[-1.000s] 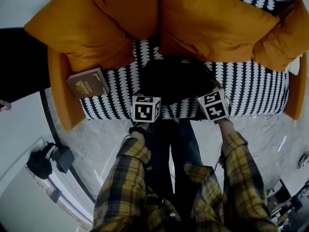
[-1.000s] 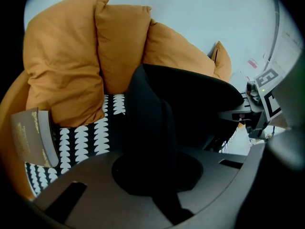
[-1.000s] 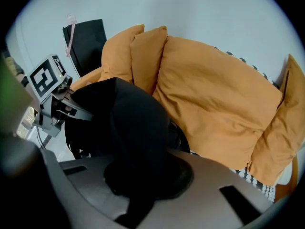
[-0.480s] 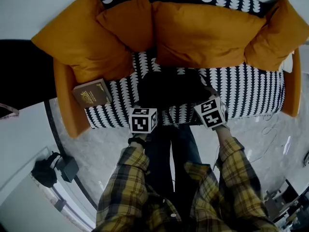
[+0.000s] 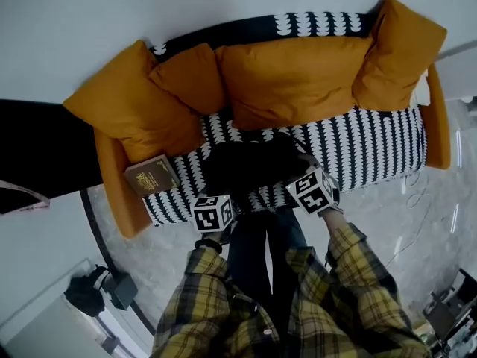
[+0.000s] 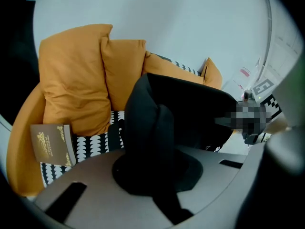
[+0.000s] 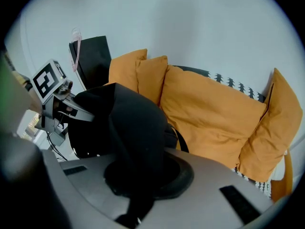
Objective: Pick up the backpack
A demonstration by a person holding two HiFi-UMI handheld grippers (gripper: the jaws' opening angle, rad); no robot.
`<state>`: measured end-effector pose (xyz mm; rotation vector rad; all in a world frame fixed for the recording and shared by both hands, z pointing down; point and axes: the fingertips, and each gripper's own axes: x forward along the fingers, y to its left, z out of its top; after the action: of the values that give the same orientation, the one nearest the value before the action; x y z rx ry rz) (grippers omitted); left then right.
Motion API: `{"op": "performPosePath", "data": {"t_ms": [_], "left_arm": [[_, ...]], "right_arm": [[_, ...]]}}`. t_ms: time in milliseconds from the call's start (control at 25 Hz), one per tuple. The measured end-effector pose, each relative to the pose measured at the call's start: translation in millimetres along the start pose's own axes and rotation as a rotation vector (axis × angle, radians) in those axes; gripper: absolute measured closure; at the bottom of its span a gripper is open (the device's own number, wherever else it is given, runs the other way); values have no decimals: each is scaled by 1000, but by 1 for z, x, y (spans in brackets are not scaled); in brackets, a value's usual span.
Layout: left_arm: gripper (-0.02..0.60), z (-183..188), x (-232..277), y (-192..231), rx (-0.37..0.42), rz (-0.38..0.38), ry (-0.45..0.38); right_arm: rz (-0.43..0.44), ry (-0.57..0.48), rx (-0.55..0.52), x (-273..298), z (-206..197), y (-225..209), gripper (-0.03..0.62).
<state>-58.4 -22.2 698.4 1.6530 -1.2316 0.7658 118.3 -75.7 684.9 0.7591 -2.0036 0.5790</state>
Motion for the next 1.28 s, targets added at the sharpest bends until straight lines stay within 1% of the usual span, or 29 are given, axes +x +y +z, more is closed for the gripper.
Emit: {"op": "performPosePath", "data": {"t_ms": [200,360,520,640,800,1000,1120,1280], "left_arm": [[544,26,-28,-13,35,-35,-38],[543,44,-51,-24,63,-55,-72],[543,61,-72,-37,64,-63,-106],[543,69,-88,-46,70,-68,-122],[544,85,-109,-52,80,-77,-150],[545,113,-139,-61,121,-91,-211],[545,131,-158,-64,157,-88,-237],[545,156,-184,-70,211,-83,-281]], "right_arm": [[-4,-60,60,-31,19,-4,566],[-19,-106,71,-58,36,-7,566],[-36,-143,81,-87,53,-12,566],[-31,-169,111,-106,61,-14,566],[-45,-223,76,-133,78,-9,566],[-62,-279,49,-172,97,-1,565],[-84,-327,39,-192,112,1,565],[-88,-394,45,-219,134,3,565]]}}
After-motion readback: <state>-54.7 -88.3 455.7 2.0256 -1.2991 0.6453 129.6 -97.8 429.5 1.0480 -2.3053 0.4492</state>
